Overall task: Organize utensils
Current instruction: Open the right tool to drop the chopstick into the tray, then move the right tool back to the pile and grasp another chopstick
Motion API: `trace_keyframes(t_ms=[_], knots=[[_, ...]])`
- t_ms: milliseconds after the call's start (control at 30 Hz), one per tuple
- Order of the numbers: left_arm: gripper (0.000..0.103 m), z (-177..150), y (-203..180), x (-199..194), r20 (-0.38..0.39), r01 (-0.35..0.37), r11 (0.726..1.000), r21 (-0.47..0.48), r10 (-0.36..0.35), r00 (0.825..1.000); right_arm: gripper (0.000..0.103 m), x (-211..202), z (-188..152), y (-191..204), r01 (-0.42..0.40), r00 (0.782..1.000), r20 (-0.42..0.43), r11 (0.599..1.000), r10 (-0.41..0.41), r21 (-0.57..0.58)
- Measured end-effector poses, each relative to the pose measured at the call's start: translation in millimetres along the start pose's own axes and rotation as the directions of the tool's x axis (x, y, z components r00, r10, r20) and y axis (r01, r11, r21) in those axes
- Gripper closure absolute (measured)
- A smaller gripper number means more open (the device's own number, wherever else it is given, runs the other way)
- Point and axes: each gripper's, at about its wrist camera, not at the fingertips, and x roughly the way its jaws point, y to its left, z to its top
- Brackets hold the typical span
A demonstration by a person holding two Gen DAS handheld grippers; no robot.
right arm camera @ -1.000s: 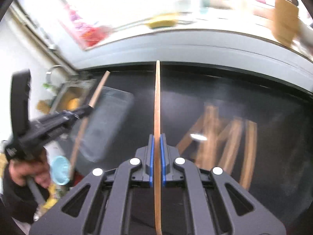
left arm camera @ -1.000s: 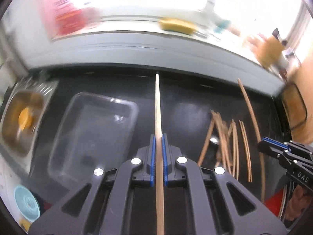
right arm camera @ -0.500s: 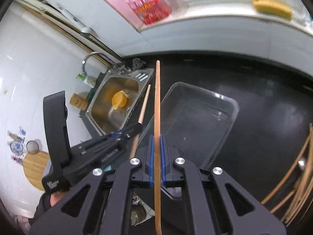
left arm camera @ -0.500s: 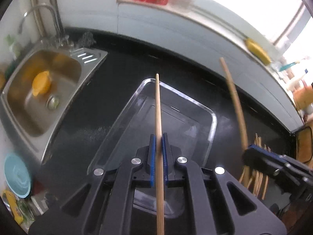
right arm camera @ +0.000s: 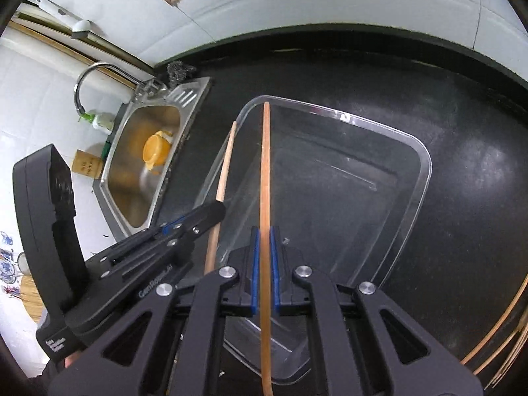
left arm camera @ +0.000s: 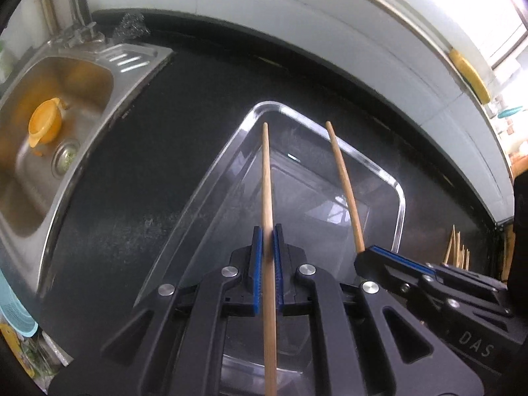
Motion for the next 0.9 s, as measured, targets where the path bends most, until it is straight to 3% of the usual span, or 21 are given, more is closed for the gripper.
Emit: trace_keyframes(t_ms=[267, 300, 333, 367, 400, 433, 533, 667, 767, 900], knots=[[0.094, -1, 1, 13, -0.016, -0.005, 1.000, 0.015, 0.006, 1.000, 0.095, 5, 6, -7, -0.015, 1.000, -0.021, 0.999, 0.016, 0.032], [0.082, -1, 2, 13, -0.025, -0.021, 1.000, 0.023, 0.021, 0.999, 0.094, 4, 7, -10, -0.016, 1.000, -0.023, 0.999, 0.017, 0.044], [0.054, -1, 3, 11, -0.023, -0.042, 0.999, 0.032, 0.043, 0.999, 0.088, -3, 7, -14, -0.012, 1.000, -0.008, 0.998, 0.012, 0.058], [0.035, -1, 5, 7, -0.005, -0.055, 0.998, 0.035, 0.055, 0.998, 0.078, -12, 7, -19, -0.004, 1.000, 0.018, 0.998, 0.003, 0.060], [0.013, -2, 7, 0, 0.027, -0.066, 0.997, 0.037, 0.065, 0.998, 0.041, -24, 6, -24, 0.003, 0.998, 0.056, 0.998, -0.007, 0.061], [0.012, -3, 9, -10, 0.069, -0.087, 0.995, 0.044, 0.084, 0.994, 0.023, -35, 4, -28, 0.012, 0.996, 0.090, 0.998, -0.018, 0.061], [0.006, -7, 12, -26, 0.101, -0.120, 0.990, 0.070, 0.113, 0.988, 0.023, -71, -7, -45, 0.020, 0.988, 0.149, 0.999, -0.027, 0.048], [0.006, -20, 7, -48, 0.145, -0.113, 0.988, 0.108, 0.096, 0.985, 0.022, -118, -35, -67, 0.055, 0.977, 0.206, 0.998, -0.058, 0.023], [0.006, -36, -19, -62, 0.194, -0.153, 0.969, 0.193, 0.115, 0.974, 0.020, -152, -63, -86, 0.114, 0.964, 0.244, 0.993, -0.111, 0.000], [0.006, -58, -75, -69, 0.225, -0.136, 0.935, 0.326, 0.062, 0.972, 0.019, -198, -111, -131, 0.217, 0.935, 0.282, 0.976, -0.216, 0.026]])
